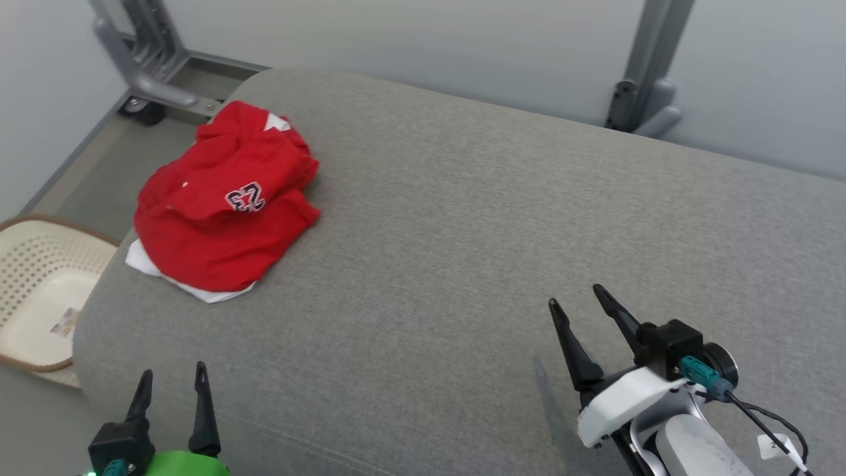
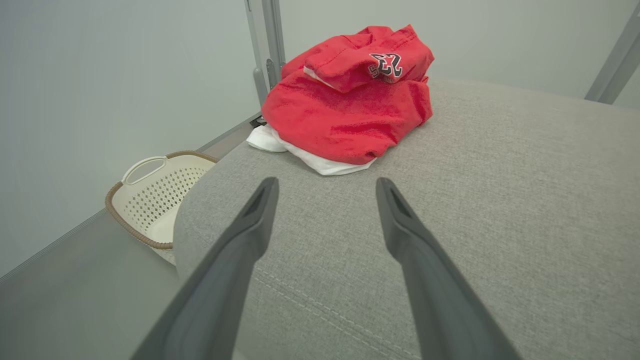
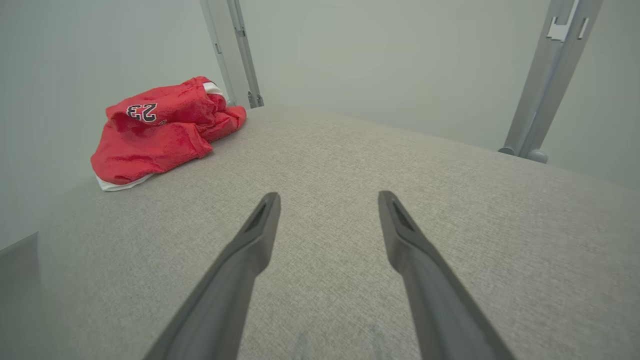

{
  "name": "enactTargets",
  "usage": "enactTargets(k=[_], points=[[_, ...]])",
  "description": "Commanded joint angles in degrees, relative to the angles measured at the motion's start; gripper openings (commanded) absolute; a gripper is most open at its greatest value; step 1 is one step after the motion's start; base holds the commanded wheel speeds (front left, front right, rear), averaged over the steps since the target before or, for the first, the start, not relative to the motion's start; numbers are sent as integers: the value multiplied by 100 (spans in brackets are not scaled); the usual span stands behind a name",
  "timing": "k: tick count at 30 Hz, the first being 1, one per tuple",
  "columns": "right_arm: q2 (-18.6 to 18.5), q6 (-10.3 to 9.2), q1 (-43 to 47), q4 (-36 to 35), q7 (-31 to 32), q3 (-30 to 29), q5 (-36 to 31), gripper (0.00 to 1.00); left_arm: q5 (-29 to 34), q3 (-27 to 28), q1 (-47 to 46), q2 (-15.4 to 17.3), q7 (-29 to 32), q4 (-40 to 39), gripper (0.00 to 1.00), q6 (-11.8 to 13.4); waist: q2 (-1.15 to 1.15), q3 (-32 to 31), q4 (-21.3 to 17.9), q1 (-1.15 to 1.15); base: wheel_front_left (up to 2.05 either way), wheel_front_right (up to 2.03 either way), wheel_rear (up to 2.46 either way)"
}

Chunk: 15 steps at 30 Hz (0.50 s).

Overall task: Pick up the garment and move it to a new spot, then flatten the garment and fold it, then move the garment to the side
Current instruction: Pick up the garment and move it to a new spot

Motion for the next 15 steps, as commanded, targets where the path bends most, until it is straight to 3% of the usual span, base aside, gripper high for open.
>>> enactTargets(k=[1,7,15], points=[[-10,-2,-145,27,-18,107,55,100,-70,95,114,14,-2,-63,100,3,0,50,878,0,0,0,0],[-152,-2,-397,192,-18,449,180,100,-373,236,180,6,-2,-123,100,-60,0,236,941,0,0,0,0],[-422,-2,-131,126,-17,209,172,100,-486,12,-557,68,-3,243,100,-302,0,393,809,0,0,0,0]])
